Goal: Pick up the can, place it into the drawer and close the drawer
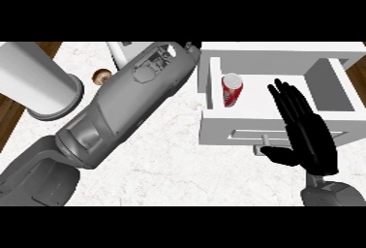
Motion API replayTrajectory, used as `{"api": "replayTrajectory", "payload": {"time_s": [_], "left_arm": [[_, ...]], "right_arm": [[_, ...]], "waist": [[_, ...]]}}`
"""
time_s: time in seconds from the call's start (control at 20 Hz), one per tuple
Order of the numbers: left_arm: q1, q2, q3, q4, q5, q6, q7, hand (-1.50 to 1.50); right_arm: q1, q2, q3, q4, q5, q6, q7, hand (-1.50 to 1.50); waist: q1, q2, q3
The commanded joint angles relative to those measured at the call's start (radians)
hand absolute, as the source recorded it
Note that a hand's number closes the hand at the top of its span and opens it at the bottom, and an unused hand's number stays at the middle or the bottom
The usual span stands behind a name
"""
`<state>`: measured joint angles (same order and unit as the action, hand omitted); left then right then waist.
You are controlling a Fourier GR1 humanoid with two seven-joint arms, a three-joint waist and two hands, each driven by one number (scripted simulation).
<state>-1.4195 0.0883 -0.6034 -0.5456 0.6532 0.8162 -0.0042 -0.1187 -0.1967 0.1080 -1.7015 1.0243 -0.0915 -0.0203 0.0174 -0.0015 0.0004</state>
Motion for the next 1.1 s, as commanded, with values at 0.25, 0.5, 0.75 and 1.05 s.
{"api": "replayTrajectory", "payload": {"time_s": [0.25, 0.5, 0.75, 1.05], "left_arm": [[0.082, 0.18, -0.015, -0.222, -0.053, -0.036, 0.149, -1.5], [0.128, 0.204, -0.032, -0.31, -0.078, 0.009, 0.19, -1.5], [0.197, 0.271, -0.031, -0.404, -0.082, -0.028, 0.219, -1.5], [0.232, 0.328, -0.028, -0.488, -0.101, -0.023, 0.279, -1.5]], "right_arm": [[-0.119, 0.054, -0.046, 0.336, 0.073, -0.188, -0.049, -1.5], [-0.251, 0.054, -0.098, 0.54, 0.114, -0.251, -0.049, -1.5], [-0.341, 0.052, -0.133, 0.697, 0.152, -0.36, -0.084, -1.5], [-0.528, 0.051, -0.203, 0.865, 0.155, -0.431, -0.072, -1.5]], "waist": [[0.023, -0.006, 0.0], [0.04, -0.002, 0.0], [0.042, 0.004, 0.001], [0.042, 0.007, 0.001]]}}
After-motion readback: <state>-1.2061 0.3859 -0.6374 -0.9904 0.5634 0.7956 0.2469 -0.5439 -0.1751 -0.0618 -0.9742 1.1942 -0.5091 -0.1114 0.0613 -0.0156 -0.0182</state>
